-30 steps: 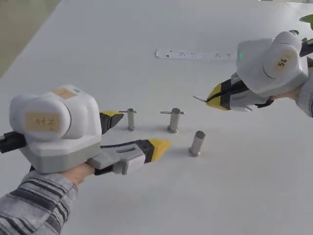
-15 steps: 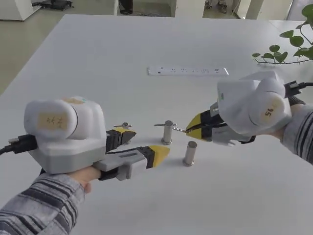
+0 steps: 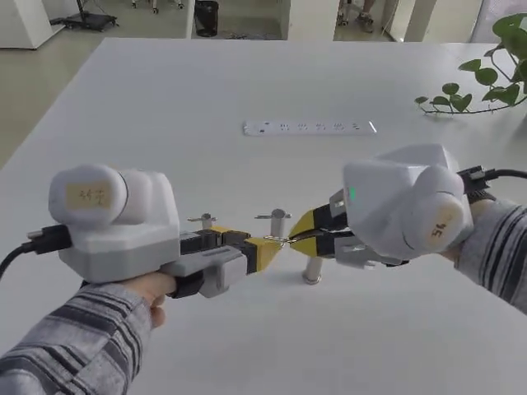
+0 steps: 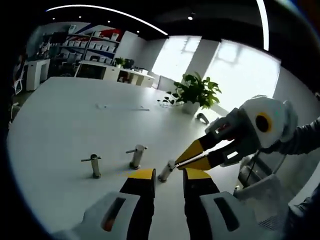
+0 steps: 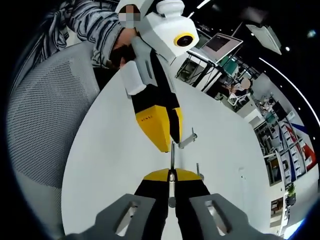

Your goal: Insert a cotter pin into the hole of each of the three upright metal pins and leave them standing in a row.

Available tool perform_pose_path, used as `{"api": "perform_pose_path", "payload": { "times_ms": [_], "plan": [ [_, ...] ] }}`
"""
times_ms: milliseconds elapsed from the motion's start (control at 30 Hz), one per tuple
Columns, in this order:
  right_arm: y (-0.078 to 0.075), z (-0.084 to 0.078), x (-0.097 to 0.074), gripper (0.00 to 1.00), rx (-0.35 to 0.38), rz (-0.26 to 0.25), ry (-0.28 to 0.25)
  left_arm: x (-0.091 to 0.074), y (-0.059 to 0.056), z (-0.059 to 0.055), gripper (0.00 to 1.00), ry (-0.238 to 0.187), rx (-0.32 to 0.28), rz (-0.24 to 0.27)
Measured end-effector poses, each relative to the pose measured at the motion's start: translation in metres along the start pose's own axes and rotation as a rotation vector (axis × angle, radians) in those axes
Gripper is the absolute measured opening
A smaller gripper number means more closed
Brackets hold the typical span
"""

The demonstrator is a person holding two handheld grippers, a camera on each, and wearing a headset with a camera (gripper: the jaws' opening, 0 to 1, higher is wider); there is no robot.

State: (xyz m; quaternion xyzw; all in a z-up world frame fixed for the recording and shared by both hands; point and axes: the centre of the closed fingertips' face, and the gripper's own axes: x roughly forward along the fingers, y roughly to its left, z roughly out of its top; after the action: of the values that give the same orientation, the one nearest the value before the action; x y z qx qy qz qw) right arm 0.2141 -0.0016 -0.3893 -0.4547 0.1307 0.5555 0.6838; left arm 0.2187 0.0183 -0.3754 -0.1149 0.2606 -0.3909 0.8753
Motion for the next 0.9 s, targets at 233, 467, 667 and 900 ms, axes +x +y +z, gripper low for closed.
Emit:
{"api": "perform_pose_path", "payload": {
  "times_ms": [233,467,667,900],
  "plan": [
    [0.000,0.008,-0.002,0.00,-0.010,-0.007,-0.023,0.000,-0.005,0.002,0.07,-0.018,-0.008,-0.020],
    [-0.002,0.016,-0.003,0.00,-0.006,-0.014,-0.045,-0.001,-0.004,0.000,0.03,-0.020,-0.030,-0.030],
    [-0.001,0.019,-0.002,0.00,-0.024,-0.012,-0.044,-0.002,-0.006,0.005,0.01,-0.057,-0.073,-0.045],
    [-0.002,0.020,-0.002,0.00,-0.013,-0.020,-0.046,-0.002,-0.008,0.006,0.00,-0.063,-0.083,-0.060]
  ]
}}
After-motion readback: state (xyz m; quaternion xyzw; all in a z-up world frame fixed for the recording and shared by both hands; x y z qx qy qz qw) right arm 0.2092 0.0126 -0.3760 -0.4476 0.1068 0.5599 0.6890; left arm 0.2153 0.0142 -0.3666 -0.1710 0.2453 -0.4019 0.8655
